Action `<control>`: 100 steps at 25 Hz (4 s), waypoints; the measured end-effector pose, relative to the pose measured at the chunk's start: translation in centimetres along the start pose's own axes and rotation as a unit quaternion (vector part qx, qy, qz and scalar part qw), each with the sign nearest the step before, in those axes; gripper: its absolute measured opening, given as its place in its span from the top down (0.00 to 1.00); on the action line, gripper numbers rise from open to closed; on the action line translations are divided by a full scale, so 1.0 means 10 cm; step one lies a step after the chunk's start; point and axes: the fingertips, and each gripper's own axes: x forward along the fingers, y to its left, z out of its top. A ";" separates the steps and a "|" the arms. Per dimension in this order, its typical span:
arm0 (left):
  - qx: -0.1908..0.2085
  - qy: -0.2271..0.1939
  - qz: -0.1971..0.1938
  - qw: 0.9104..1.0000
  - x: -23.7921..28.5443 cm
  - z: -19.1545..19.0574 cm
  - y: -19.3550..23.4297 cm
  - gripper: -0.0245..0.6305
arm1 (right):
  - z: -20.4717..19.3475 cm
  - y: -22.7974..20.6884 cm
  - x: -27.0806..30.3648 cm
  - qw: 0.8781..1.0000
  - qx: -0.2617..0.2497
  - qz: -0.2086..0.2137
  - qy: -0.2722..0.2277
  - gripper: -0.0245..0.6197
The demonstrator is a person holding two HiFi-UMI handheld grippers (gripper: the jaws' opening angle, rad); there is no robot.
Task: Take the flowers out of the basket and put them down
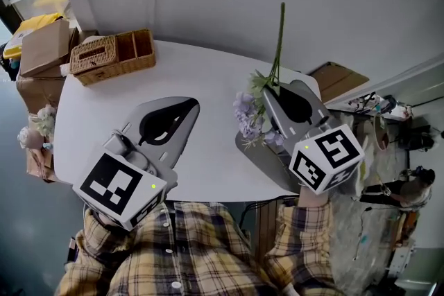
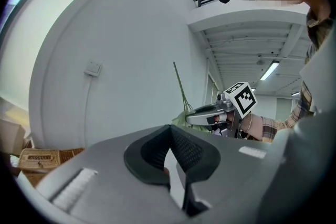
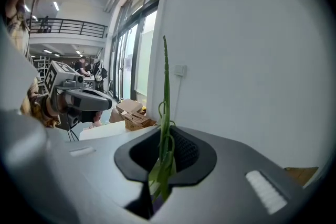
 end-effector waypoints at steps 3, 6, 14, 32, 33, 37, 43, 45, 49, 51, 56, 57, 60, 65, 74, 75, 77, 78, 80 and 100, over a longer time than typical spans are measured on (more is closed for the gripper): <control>-0.001 -0.002 0.012 1.000 -0.13 0.00 0.17 0.94 | -0.03 0.20 0.24 1.000 -0.002 0.018 0.007 0.90; -0.003 -0.002 0.023 1.000 -0.26 -0.03 0.31 0.94 | -0.12 0.39 0.44 0.999 0.001 0.035 0.017 0.90; -0.012 0.004 0.033 0.999 -0.43 -0.15 0.53 0.94 | -0.61 0.74 0.85 0.996 0.011 0.053 0.065 0.90; -0.028 0.007 0.031 0.999 -0.47 -0.28 0.71 0.94 | -1.95 1.21 1.36 0.980 0.038 0.066 0.186 0.88; -0.028 0.007 0.031 0.999 -0.48 -0.28 0.71 0.94 | -1.99 1.24 1.38 0.979 0.038 0.069 0.188 0.88; -0.031 0.008 0.034 0.999 -0.50 -0.31 0.73 0.94 | -2.17 1.37 1.48 0.974 0.024 0.083 0.208 0.87; -0.037 0.011 0.047 0.998 -0.55 -0.37 0.77 0.94 | -2.37 1.61 1.60 0.968 0.036 0.113 0.223 0.86; -0.040 0.011 0.051 0.998 -0.57 -0.39 0.79 0.94 | -2.40 1.69 1.63 0.966 0.046 0.122 0.225 0.85; -0.043 0.011 0.060 0.997 -0.61 -0.42 0.81 0.94 | -2.45 1.79 1.70 0.962 0.054 0.137 0.231 0.83; -0.043 0.013 0.064 0.997 -0.62 -0.44 0.82 0.94 | -2.47 1.86 1.73 0.959 0.056 0.148 0.237 0.82; -0.048 0.018 0.073 0.996 -0.65 -0.49 0.82 0.94 | -2.51 1.99 1.79 0.953 0.055 0.169 0.244 0.79; -0.048 0.018 0.074 0.996 -0.66 -0.50 0.82 0.94 | -2.51 2.01 1.80 0.953 0.056 0.172 0.245 0.78; -0.049 0.019 0.077 0.996 -0.69 -0.52 0.83 0.94 | -2.50 2.05 1.82 0.951 0.061 0.178 0.245 0.76; -0.049 0.020 0.081 0.995 -0.71 -0.52 0.82 0.94 | -2.43 2.08 1.81 0.951 0.075 0.186 0.236 0.71; -0.042 0.019 0.072 0.996 -0.68 -0.50 0.75 0.94 | -2.22 2.04 1.75 0.957 0.103 0.181 0.203 0.69; -0.040 0.018 0.070 0.997 -0.68 -0.50 0.74 0.94 | -2.20 2.03 1.74 0.958 0.103 0.179 0.200 0.69; -0.038 0.017 0.067 0.997 -0.67 -0.49 0.71 0.94 | -2.16 2.00 1.72 0.960 0.105 0.176 0.193 0.69; -0.037 0.016 0.065 0.997 -0.66 -0.48 0.69 0.94 | -2.15 1.99 1.70 0.960 0.108 0.174 0.190 0.69; -0.035 0.016 0.062 0.997 -0.65 -0.47 0.66 0.94 | -2.11 1.96 1.66 0.962 0.115 0.170 0.182 0.69; -0.026 0.002 0.024 0.999 -0.23 -0.18 0.20 0.94 | -0.69 1.42 0.75 0.978 0.155 0.140 -0.002 0.72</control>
